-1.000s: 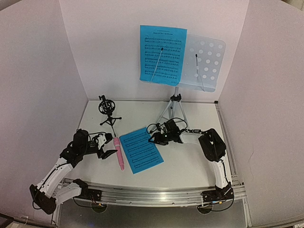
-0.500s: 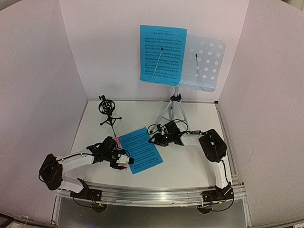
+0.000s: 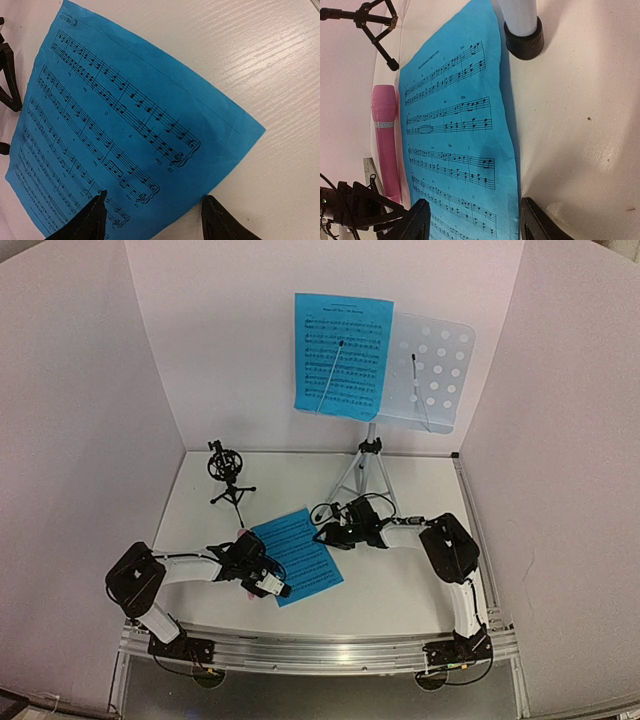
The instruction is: Set up the instrument practice props
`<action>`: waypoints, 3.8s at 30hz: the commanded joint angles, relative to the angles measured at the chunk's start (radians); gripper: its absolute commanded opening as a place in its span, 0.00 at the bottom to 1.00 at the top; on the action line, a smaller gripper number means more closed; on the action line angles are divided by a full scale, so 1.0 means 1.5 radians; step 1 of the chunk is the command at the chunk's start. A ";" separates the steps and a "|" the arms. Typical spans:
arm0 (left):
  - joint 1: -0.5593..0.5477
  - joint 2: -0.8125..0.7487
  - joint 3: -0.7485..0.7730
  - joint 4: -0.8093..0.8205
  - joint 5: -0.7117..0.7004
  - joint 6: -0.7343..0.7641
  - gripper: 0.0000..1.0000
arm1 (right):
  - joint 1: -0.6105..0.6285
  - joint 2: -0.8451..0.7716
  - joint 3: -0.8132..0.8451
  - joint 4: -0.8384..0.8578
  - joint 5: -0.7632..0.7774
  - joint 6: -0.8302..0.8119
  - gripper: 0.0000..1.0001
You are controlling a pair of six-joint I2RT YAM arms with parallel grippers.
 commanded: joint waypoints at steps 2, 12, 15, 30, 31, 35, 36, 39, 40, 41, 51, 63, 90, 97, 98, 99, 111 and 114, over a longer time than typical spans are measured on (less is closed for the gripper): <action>-0.018 0.028 0.015 0.027 -0.018 0.034 0.65 | 0.016 -0.001 -0.024 -0.046 0.027 -0.005 0.60; -0.018 0.066 -0.004 0.102 -0.038 0.077 0.61 | 0.021 0.005 -0.027 -0.031 -0.039 0.008 0.60; -0.017 0.062 -0.010 0.093 -0.039 0.081 0.61 | 0.021 -0.009 -0.027 -0.015 -0.067 0.021 0.56; -0.017 0.038 -0.024 0.083 -0.029 0.087 0.61 | 0.020 -0.063 -0.029 -0.017 0.011 0.024 0.17; -0.017 0.037 -0.025 0.082 -0.028 0.087 0.61 | 0.021 -0.067 -0.028 -0.019 0.013 0.021 0.14; -0.017 0.020 -0.028 0.074 -0.028 0.079 0.61 | 0.020 -0.089 -0.027 -0.032 0.023 -0.001 0.06; -0.017 0.013 -0.028 0.071 -0.026 0.071 0.62 | 0.020 -0.097 -0.027 -0.036 0.025 -0.008 0.03; -0.017 -0.017 -0.022 0.049 -0.017 0.051 0.65 | 0.020 -0.120 -0.026 -0.053 0.030 -0.027 0.00; -0.017 -0.027 -0.017 0.037 -0.010 0.044 0.66 | 0.021 -0.126 -0.019 -0.071 0.032 -0.038 0.00; -0.017 -0.040 -0.011 0.025 -0.002 0.035 0.67 | 0.022 -0.131 -0.009 -0.097 0.035 -0.052 0.00; 0.030 -0.196 0.119 -0.081 0.197 -0.379 0.76 | 0.096 -0.230 0.100 -0.443 0.069 -0.326 0.00; 0.154 -0.268 0.132 0.018 0.232 -0.634 0.93 | 0.212 -0.360 0.223 -0.710 0.248 -0.569 0.00; 0.153 -0.252 0.294 -0.216 0.373 -0.505 0.00 | 0.250 -0.383 0.333 -0.753 0.302 -0.661 0.00; 0.148 -0.243 0.347 -0.323 0.355 -0.422 0.00 | 0.250 -0.364 0.333 -0.754 0.337 -0.676 0.14; 0.143 -0.240 0.358 -0.348 0.349 -0.400 0.00 | 0.250 -0.357 0.338 -0.754 0.341 -0.678 0.25; 0.132 -0.236 0.368 -0.379 0.337 -0.371 0.00 | 0.249 -0.349 0.344 -0.754 0.340 -0.680 0.39; 0.063 -0.192 0.490 -0.553 0.233 -0.261 0.00 | 0.250 -0.256 0.441 -0.752 0.259 -0.683 0.51; 0.063 -0.183 0.507 -0.586 0.216 -0.237 0.00 | 0.250 -0.269 0.440 -0.752 0.260 -0.682 0.41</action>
